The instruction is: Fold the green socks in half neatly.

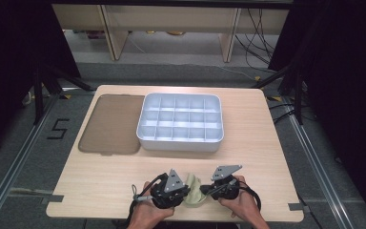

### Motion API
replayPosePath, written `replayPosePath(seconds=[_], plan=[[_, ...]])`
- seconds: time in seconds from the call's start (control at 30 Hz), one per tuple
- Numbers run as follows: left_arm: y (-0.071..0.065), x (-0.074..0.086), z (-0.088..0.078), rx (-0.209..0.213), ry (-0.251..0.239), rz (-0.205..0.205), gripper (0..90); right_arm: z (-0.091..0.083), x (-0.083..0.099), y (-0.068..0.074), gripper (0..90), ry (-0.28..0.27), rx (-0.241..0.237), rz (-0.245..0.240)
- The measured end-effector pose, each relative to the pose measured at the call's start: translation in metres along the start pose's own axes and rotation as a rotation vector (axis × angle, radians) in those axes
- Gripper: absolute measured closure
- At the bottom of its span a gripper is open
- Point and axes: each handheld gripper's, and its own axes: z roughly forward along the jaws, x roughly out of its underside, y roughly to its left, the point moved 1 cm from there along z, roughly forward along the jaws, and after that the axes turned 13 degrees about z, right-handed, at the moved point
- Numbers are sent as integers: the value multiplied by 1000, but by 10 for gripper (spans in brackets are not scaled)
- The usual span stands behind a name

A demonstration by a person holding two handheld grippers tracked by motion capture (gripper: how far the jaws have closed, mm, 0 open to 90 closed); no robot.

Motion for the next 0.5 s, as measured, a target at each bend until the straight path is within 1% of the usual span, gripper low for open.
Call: replayPosePath(seconds=[0.03, 0.07, 0.13, 0.17, 0.2, 0.23, 0.3, 0.33, 0.4, 0.43, 0.47, 0.5], plan=[[-3, -1, 2, 14, -1, 8, 837, 0, 0, 0, 873, 5, -5, 12], [-5, -1, 4, 25, 4, 27, 836, 0, 0, 0, 873, 6, -6, 11], [-10, 0, 9, 32, 13, 33, 837, 0, 0, 0, 873, 6, -5, 12], [-11, 0, 10, 42, 14, 53, 836, 0, 0, 0, 872, 7, -6, 12], [-11, 0, 10, 42, 14, 53, 836, 0, 0, -1, 872, 5, -3, 12], [-15, 1, 15, 36, 27, 43, 836, 0, 0, -1, 872, 6, -4, 12], [-16, 1, 17, 38, 22, 39, 836, 0, 0, -1, 872, 6, -3, 11], [-18, 1, 20, 40, 27, 59, 836, 0, 0, -2, 872, 2, 0, 8], [-20, 1, 22, 48, 35, 57, 836, -1, 0, -3, 872, 12, -3, 25], [-20, 1, 23, 51, 41, 80, 835, -1, 0, -4, 871, 12, 3, 24], [-20, 2, 25, 54, 48, 69, 835, -1, 1, -5, 870, 9, 6, 21], [-20, 2, 26, 54, 44, 72, 835, -2, 0, -5, 870, 7, 11, 29]])
